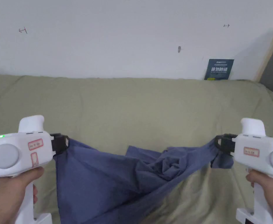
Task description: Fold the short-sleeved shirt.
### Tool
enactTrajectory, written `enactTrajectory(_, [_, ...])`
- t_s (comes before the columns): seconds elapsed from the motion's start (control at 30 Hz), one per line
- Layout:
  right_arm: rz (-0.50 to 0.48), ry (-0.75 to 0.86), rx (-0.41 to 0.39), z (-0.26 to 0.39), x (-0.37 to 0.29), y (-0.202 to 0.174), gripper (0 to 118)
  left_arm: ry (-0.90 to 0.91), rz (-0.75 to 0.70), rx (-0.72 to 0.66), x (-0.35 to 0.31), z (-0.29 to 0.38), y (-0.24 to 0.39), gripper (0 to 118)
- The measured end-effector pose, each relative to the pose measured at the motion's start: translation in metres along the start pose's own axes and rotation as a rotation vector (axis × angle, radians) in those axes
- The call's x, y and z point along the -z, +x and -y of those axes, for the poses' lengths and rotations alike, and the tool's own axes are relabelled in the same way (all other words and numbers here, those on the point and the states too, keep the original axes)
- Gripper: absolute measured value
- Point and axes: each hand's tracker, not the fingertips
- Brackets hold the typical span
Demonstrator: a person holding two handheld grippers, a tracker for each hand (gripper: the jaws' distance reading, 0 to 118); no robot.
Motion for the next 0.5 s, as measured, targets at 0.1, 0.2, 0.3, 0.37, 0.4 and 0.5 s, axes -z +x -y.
enactTrajectory(0.1, [-0.028,0.084,-0.021,-0.052,-0.027,-0.019,1,0.099,0.002,-0.022,-0.025,-0.037,0.005,8])
enactTrajectory(0.2, [-0.042,0.159,-0.062,-0.104,-0.053,-0.035,1,0.158,0.010,-0.019,-0.049,-0.078,0.008,8])
enactTrajectory(0.3, [-0.059,0.236,-0.087,-0.150,-0.084,-0.049,1,0.251,0.015,-0.012,-0.080,-0.121,0.014,8])
enactTrajectory(0.37, [-0.062,0.296,-0.106,-0.179,-0.104,-0.055,2,0.320,0.032,-0.021,-0.100,-0.150,0.019,8])
enactTrajectory(0.4, [-0.071,0.321,-0.103,-0.193,-0.114,-0.057,1,0.335,0.029,-0.011,-0.109,-0.165,0.022,8])
enactTrajectory(0.5, [-0.066,0.406,-0.099,-0.230,-0.139,-0.062,1,0.428,-0.010,0.039,-0.134,-0.203,0.036,8])
